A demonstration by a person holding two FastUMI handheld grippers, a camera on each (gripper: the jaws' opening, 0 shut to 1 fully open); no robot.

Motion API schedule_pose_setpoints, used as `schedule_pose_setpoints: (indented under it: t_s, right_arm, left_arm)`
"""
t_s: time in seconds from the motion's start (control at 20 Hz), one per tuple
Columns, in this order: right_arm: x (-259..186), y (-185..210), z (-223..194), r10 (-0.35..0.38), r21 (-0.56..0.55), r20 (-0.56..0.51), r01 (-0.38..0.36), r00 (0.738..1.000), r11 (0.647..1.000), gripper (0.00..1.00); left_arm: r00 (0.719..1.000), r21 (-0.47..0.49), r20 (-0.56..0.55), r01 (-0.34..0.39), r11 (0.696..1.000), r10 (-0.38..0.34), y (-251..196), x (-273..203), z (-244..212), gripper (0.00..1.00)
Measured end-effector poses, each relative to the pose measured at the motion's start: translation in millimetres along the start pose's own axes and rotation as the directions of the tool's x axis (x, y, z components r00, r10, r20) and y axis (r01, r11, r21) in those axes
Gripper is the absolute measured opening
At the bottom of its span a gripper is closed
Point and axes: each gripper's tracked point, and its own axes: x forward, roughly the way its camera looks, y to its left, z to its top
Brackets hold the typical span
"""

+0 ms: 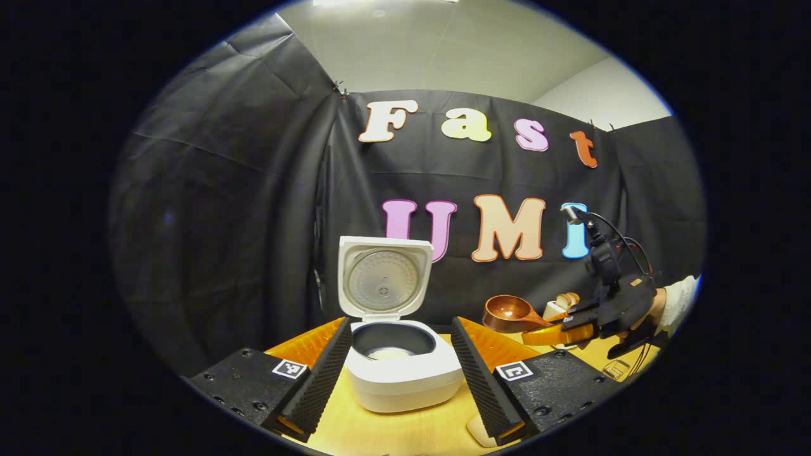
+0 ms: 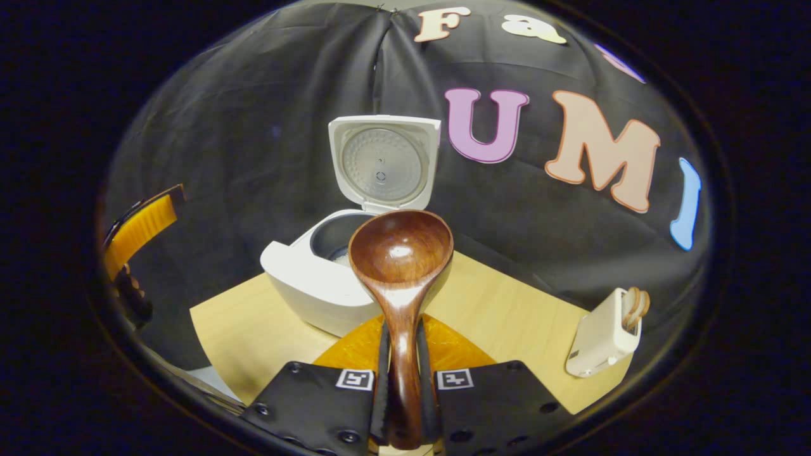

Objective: Close the left gripper, press the button to open the rice cooker; take a wooden spoon from the chopstick holder with the right hand, scoop a spoonful of rice and pour it into the rice cooker, then put the wooden spoon back into the chopstick holder.

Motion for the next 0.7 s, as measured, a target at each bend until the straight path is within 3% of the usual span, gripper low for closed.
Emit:
schedule_pose_setpoints:
  t_s: [0.15, 0.2, 0.35, 0.4, 0.6, 0.65, 0.7]
  right_arm:
    - [-33, -20, -28, -0.025, 0.040, -0.011, 0.026, 1.000, 0.999, 0.22]
    - [-42, -28, -39, -0.038, 0.050, -0.019, 0.039, 0.999, 0.998, 0.22]
    - [-72, -51, -69, -0.072, 0.083, -0.045, 0.075, 0.996, 0.994, 0.22]
    - [-81, -57, -78, -0.081, 0.098, -0.050, 0.086, 0.995, 0.992, 0.22]
    - [-119, -87, -114, -0.134, 0.137, -0.087, 0.146, 0.987, 0.980, 0.22]
    - [-128, -96, -122, -0.149, 0.140, -0.097, 0.161, 0.984, 0.977, 0.22]
    - [-138, -103, -129, -0.163, 0.140, -0.110, 0.178, 0.980, 0.974, 0.22]
  left_arm:
    - [0.999, 0.006, 0.002, 0.037, 0.999, -0.037, -25, 9, 3, 0.92]
    - [0.999, 0.007, 0.004, 0.051, 0.999, -0.051, -34, 12, 4, 0.87]
    - [0.996, 0.020, 0.008, 0.092, 0.996, -0.092, -62, 20, 6, 0.88]
    - [0.994, 0.020, 0.007, 0.106, 0.994, -0.106, -71, 22, 6, 0.92]
    - [0.988, 0.008, 0.001, 0.155, 0.988, -0.155, -107, 28, 3, 0.92]
    - [0.986, 0.009, 0.001, 0.164, 0.986, -0.165, -114, 29, 3, 0.88]
    - [0.985, 0.009, 0.002, 0.172, 0.985, -0.172, -121, 30, 4, 0.92]
